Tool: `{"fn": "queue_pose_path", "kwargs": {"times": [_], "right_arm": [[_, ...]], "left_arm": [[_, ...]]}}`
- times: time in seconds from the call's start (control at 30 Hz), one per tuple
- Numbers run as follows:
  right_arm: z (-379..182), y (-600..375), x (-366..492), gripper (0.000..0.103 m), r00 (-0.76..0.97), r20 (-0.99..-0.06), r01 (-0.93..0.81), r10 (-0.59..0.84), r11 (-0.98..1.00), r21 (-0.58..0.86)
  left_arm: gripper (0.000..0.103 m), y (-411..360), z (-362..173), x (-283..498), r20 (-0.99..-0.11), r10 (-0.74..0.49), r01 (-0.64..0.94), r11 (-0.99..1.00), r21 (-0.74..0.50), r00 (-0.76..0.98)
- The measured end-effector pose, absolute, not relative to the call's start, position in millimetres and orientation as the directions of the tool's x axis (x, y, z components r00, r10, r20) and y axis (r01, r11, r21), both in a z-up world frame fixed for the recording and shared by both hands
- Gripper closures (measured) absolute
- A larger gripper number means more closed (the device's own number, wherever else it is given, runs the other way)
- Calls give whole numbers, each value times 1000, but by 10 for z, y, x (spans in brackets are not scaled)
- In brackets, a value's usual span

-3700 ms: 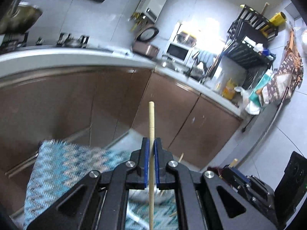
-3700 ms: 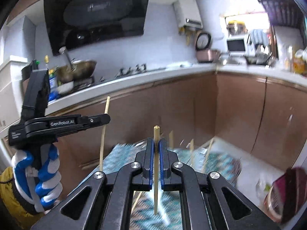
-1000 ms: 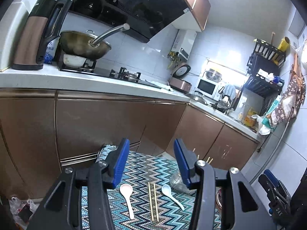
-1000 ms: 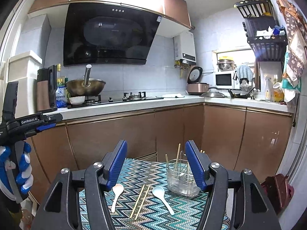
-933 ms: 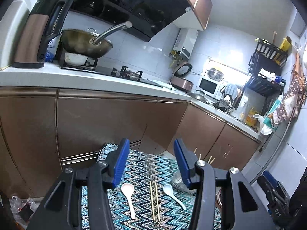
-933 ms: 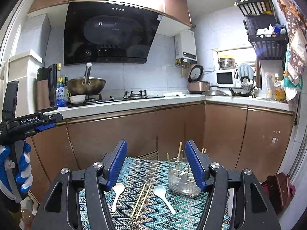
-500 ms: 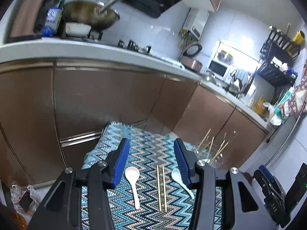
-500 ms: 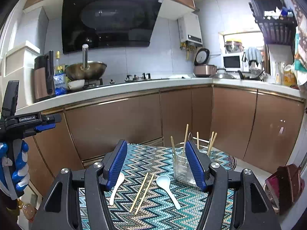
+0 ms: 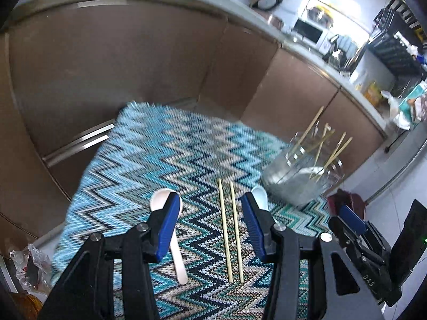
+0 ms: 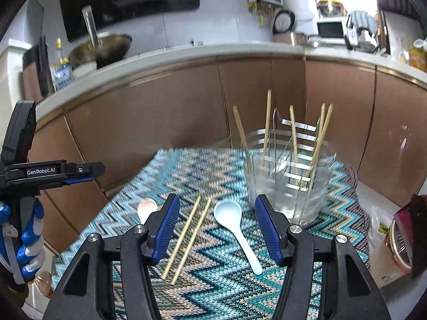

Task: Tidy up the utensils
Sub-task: 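Grasp a bamboo chopstick with the left tool while the right tool grasps another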

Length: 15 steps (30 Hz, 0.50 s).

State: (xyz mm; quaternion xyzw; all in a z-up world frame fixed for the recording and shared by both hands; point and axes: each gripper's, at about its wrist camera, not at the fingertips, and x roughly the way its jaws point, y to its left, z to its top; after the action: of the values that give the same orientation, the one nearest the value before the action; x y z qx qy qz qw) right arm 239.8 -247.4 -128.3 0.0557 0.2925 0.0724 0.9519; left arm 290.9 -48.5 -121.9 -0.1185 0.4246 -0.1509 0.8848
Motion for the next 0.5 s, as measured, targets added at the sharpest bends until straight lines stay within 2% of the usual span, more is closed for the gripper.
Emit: {"fn": "queue_pose_path", "kwargs": {"times": [0.2,0.27,0.43,0.5], "right_arm": [[-1621,-2468,2685,51,745,-635,-125,204,978,167],[-1739,-2409,2778,57,711,-665,-144,230,973,182],[-2007,-2213,2998,80,615,-737,-177,280,960,217],[-2109,-2117,3078,83,571,-763,-190,301,954,234]], "left_arm": [[58,-651,-1587,3127,-763,-392,178,919,-352,514],[58,-713,-1681,3205,-779,-409,188,912,-364,475],[58,-885,-1845,3470,-820,-406,184,914,-362,403],[61,-976,-1939,3618,-839,-414,184,910,-372,353]]}}
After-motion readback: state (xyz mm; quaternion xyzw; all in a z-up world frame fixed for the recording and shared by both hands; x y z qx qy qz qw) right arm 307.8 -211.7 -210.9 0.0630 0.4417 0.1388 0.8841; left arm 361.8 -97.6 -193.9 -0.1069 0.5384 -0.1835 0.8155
